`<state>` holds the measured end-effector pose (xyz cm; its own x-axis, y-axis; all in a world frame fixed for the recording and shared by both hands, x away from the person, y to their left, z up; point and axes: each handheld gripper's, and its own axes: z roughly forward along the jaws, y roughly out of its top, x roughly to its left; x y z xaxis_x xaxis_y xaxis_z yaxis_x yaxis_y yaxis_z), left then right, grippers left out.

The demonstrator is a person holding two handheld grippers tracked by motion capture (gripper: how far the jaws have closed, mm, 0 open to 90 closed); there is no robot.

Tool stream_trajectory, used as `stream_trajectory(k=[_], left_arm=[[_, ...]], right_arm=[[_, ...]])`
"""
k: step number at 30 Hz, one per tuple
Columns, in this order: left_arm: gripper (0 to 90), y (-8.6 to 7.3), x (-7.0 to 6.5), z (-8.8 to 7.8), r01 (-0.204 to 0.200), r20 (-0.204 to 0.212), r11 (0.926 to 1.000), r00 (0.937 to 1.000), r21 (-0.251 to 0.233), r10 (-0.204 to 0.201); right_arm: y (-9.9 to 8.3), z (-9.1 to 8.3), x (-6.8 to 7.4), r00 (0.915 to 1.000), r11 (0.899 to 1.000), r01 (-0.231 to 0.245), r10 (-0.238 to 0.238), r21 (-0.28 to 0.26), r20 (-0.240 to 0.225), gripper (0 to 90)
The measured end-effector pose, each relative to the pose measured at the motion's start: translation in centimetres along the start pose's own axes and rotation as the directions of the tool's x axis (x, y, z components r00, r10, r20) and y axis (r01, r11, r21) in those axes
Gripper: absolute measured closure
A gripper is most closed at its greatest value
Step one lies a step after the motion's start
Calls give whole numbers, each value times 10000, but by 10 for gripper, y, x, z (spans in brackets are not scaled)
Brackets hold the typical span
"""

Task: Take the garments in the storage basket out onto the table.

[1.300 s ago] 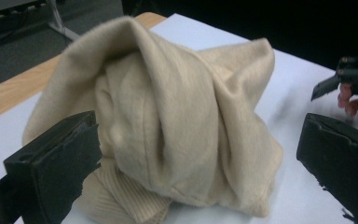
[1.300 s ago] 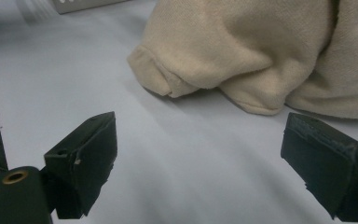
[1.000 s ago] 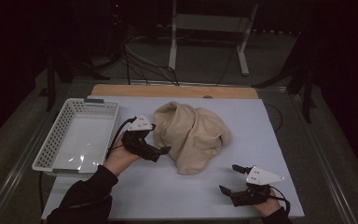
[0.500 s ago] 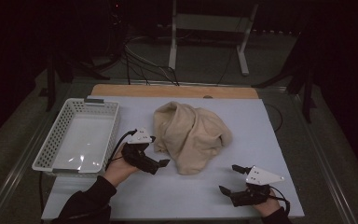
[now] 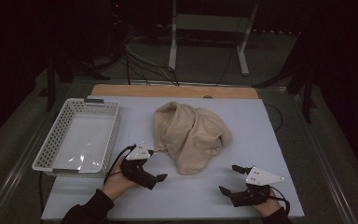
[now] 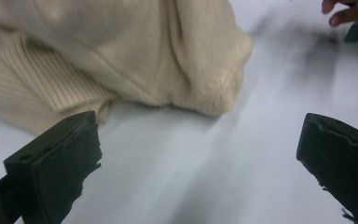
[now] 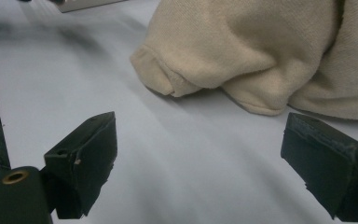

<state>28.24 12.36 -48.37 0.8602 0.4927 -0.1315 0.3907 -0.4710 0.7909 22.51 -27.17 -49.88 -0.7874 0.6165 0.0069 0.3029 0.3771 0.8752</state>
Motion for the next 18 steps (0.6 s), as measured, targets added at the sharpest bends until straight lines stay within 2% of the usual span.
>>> stream_trajectory(k=[3, 6, 10, 16, 18], left_arm=[[1, -9, 0, 0, 67, 57, 9998, 10000, 163, -68], [2, -18, 0, -3, 178, -58, 9998, 9998, 86, -177], [2, -27, -3, -8, 106, -93, 9995, 9999, 296, -104], [2, -40, -5, -16, 96, 136, 9977, 9999, 675, -105], [1, -44, -6, -19, -30, 204, 9969, 9998, 782, 14]], right_arm=[[0, 0, 0, 10000, 10000, 11, -11, 17, 10, 108], [0, 0, 0, 10000, 10000, 23, -23, 36, 38, 108], [0, 0, 0, 10000, 10000, 28, -28, 37, 40, 108], [0, 0, 0, 10000, 10000, 18, -18, 26, 35, 108], [0, 0, 0, 10000, 10000, 29, -30, 39, 45, 109]])
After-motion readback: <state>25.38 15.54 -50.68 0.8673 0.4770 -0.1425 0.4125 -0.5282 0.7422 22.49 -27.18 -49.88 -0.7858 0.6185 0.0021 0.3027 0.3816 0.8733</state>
